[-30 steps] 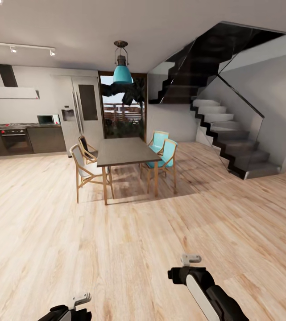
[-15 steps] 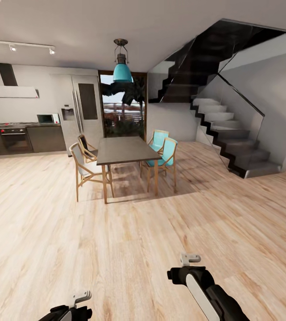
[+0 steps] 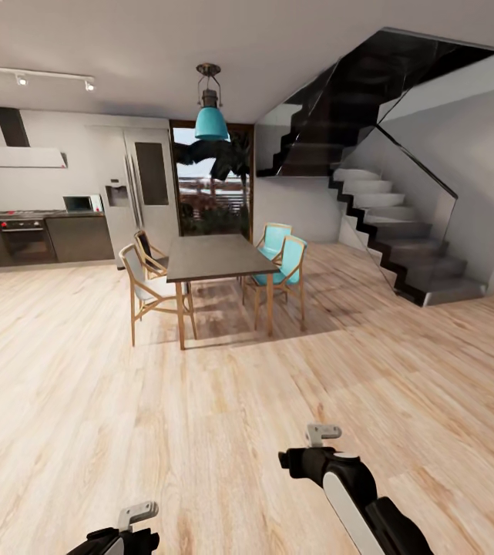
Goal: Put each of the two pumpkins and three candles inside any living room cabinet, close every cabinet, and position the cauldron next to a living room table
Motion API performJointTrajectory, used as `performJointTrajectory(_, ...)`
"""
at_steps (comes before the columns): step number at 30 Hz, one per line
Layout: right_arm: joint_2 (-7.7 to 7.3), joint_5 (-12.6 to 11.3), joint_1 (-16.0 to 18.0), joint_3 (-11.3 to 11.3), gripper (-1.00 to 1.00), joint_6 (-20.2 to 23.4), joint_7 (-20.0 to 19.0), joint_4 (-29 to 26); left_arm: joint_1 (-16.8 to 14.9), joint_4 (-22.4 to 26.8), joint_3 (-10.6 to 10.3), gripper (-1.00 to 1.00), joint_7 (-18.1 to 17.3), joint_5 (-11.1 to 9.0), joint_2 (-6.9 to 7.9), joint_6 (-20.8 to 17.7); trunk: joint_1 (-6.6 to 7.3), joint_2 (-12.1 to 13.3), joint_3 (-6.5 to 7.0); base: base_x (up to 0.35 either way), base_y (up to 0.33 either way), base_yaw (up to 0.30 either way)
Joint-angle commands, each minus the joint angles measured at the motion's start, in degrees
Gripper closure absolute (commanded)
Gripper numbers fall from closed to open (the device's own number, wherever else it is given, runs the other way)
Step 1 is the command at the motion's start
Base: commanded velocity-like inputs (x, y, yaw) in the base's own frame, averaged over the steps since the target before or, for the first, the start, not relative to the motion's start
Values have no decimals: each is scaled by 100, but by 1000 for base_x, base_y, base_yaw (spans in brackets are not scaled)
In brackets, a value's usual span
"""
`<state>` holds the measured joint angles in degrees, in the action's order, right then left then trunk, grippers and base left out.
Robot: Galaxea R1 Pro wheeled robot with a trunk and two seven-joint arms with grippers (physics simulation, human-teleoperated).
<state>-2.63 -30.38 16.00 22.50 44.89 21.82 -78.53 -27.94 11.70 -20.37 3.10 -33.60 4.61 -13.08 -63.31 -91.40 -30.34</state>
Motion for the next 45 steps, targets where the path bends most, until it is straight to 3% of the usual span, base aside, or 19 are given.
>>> performJointTrajectory(1,-5,-57,1,17,-100,20,60,-21,-1,17,-46,-100,33,-59,5,-28,-22,-45,-25,0,0,0)
performJointTrajectory(16,0,-56,-18,16,-100,64,60,-66,-1,17,-14,-100,36,-63,5,4,-352,-646,-294,0,0,0)
performJointTrajectory(25,-2,-63,-18,7,-100,64,60,-65,-1,15,-4,-100,40,-59,5,310,-549,-1007,-455,0,0,0)
performJointTrajectory(45,-11,-56,-18,11,-100,64,60,-64,-1,8,-5,-100,43,-59,5,326,-989,-1809,-815,0,0,0)
